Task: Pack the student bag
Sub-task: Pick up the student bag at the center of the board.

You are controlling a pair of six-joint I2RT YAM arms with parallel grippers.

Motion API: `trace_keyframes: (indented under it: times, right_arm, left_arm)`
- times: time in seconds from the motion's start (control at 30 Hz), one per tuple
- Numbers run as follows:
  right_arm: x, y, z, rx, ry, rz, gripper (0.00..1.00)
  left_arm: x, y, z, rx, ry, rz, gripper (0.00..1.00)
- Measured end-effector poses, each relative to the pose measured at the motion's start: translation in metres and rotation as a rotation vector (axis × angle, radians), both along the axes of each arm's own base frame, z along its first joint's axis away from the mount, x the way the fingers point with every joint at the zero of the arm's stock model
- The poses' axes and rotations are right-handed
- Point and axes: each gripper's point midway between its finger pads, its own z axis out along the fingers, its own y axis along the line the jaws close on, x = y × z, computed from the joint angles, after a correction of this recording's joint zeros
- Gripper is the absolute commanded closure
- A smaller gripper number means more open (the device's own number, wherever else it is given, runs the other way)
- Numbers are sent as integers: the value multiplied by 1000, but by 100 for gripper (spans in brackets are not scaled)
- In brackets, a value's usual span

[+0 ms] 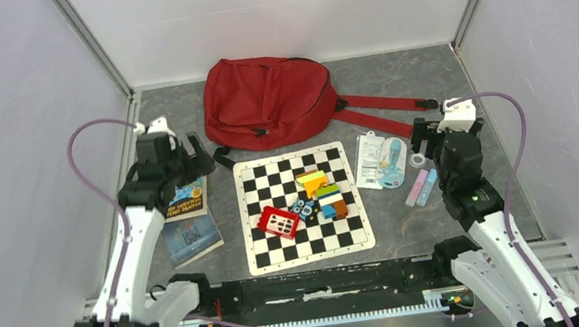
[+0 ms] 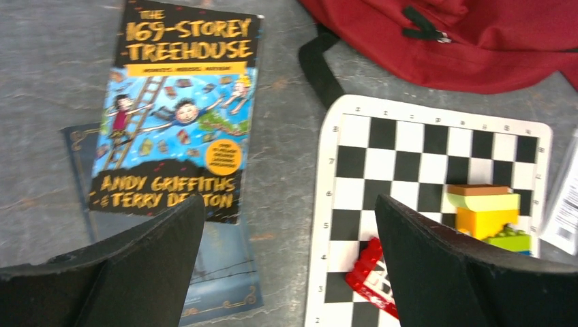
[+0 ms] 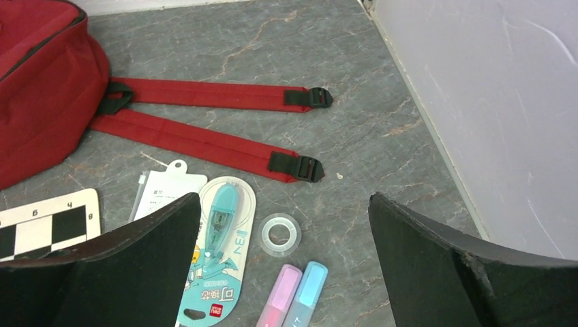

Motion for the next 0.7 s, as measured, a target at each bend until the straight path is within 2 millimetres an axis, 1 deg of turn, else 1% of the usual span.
trace_keyframes:
  times: [0.07, 0.2, 0.33, 0.43, 0.5, 0.57, 0.63, 0.7]
  right_arm:
    - [2, 3, -2, 2, 13, 18, 2]
    - [5, 11, -6, 5, 48, 59, 2]
    - [11, 23, -2, 15, 87, 123, 2]
    - [19, 37, 5, 29, 119, 189, 2]
    - [23, 46, 5, 39, 146, 233, 2]
    - [25, 54, -1, 49, 182, 275, 2]
    - [25, 60, -14, 54, 240, 310, 2]
    - [22, 65, -32, 57, 313, 338, 2]
  left_arm:
    - [19, -10, 3, -33, 23, -31, 0]
    - [75, -33, 3, -120, 49, -81, 0]
    - [126, -52, -9, -207, 83, -109, 0]
    - [159, -56, -25, -216, 119, -101, 0]
    - [174, -53, -40, -199, 142, -81, 0]
    - [180, -48, -57, -174, 171, -52, 0]
    - [182, -43, -73, -151, 201, -28, 0]
    - [183, -38, -85, -133, 224, -10, 0]
